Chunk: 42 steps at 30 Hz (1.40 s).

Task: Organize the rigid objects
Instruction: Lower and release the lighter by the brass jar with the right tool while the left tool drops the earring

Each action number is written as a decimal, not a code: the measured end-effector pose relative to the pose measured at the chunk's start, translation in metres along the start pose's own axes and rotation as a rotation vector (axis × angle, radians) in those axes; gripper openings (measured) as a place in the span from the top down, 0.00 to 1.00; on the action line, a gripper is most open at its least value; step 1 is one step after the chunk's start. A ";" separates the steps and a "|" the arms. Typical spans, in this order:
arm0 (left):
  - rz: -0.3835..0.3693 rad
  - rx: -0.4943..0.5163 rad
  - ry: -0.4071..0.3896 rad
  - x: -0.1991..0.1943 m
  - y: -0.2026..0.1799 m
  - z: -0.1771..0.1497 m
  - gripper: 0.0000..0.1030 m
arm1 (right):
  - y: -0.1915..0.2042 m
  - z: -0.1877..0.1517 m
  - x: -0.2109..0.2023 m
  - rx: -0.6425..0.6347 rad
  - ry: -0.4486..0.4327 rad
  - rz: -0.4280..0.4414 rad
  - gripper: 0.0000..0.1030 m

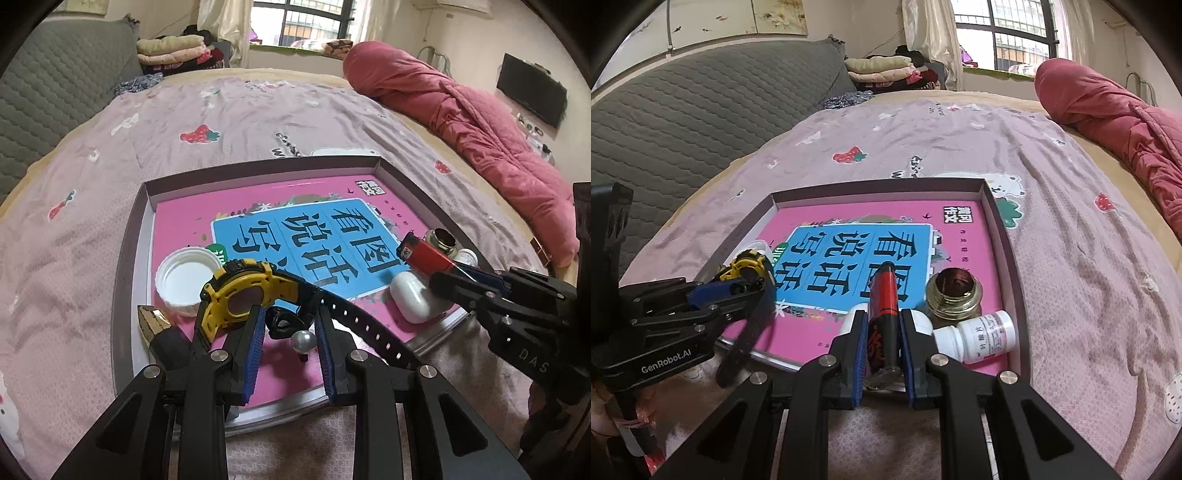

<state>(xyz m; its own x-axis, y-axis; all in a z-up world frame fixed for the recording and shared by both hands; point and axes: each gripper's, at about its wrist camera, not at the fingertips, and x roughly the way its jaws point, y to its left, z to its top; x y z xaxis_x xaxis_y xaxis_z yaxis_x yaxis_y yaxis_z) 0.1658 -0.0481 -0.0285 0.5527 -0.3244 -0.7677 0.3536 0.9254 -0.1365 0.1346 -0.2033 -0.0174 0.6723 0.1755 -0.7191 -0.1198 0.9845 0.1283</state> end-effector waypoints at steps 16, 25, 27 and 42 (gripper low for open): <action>0.022 -0.007 0.002 0.003 0.003 0.003 0.73 | -0.012 0.000 0.000 0.042 0.005 -0.026 0.83; 0.015 -0.014 0.001 0.001 0.004 0.004 0.68 | -0.008 -0.001 -0.003 0.000 0.004 -0.052 0.83; 0.009 -0.020 -0.002 0.000 0.005 0.004 0.67 | -0.007 -0.001 -0.004 -0.012 -0.001 -0.060 0.83; -0.007 -0.038 -0.011 -0.008 0.009 0.005 0.66 | -0.006 0.002 -0.011 -0.022 -0.040 -0.061 0.77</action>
<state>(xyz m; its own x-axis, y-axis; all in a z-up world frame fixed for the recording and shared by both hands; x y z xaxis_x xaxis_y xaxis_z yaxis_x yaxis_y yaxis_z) 0.1690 -0.0381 -0.0205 0.5588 -0.3332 -0.7594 0.3285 0.9298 -0.1662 0.1298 -0.2109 -0.0090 0.7075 0.1159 -0.6972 -0.0940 0.9931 0.0697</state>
